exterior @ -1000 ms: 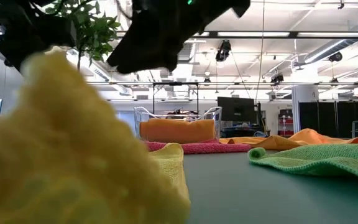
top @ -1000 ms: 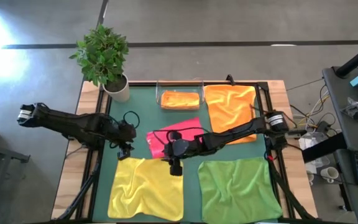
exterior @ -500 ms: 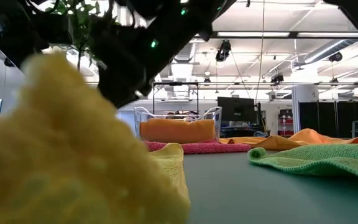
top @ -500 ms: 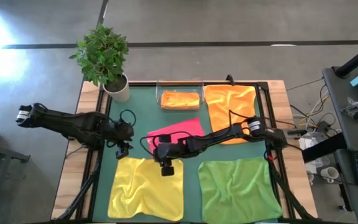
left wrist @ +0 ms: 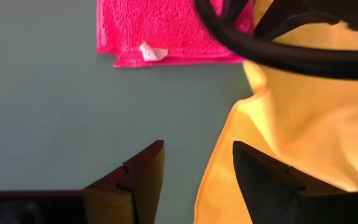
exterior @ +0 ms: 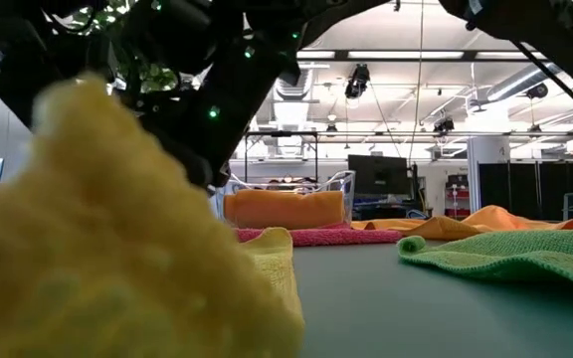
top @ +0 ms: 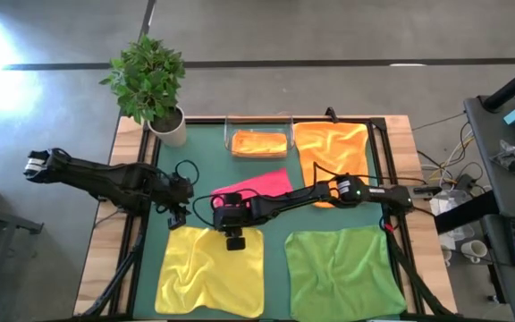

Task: Fold microfiber towels
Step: Fold the pink microfiber cloth

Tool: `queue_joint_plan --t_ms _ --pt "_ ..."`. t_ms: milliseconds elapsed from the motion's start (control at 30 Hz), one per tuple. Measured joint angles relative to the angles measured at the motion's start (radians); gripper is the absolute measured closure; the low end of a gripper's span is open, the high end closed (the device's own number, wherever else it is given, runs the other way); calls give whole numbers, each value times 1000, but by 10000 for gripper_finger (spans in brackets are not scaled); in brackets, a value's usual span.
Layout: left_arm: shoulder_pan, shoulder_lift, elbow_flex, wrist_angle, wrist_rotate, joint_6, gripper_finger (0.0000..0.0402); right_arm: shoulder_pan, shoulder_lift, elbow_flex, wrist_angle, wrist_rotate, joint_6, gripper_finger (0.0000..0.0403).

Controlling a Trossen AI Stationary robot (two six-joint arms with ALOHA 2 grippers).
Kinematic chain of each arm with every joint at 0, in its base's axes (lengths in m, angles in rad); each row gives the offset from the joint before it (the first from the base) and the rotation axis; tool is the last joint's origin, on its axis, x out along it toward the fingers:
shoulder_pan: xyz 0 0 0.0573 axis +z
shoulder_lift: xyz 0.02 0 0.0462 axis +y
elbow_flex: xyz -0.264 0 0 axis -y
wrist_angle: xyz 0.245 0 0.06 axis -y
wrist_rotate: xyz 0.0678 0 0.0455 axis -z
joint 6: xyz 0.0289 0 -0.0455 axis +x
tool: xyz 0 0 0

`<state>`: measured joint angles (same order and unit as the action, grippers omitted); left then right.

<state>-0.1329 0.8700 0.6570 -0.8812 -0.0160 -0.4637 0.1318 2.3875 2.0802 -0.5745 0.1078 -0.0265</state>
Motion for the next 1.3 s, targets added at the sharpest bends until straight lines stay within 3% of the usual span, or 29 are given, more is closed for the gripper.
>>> queue_joint_plan --t_ms 300,633,1000,1167,1300 --pt "0 0 -11 2 0 7 226 0 18 34 -48 -2 43 265" --pt "0 2 -12 11 0 90 226 0 6 33 -95 -3 77 388" --pt "-1 86 -25 102 2 190 226 7 -21 42 -149 -3 93 392" --pt "-7 152 -26 223 181 186 226 10 -22 42 -154 -3 95 392" --pt "-34 208 -26 328 207 151 226 9 -22 42 -162 -3 118 391"
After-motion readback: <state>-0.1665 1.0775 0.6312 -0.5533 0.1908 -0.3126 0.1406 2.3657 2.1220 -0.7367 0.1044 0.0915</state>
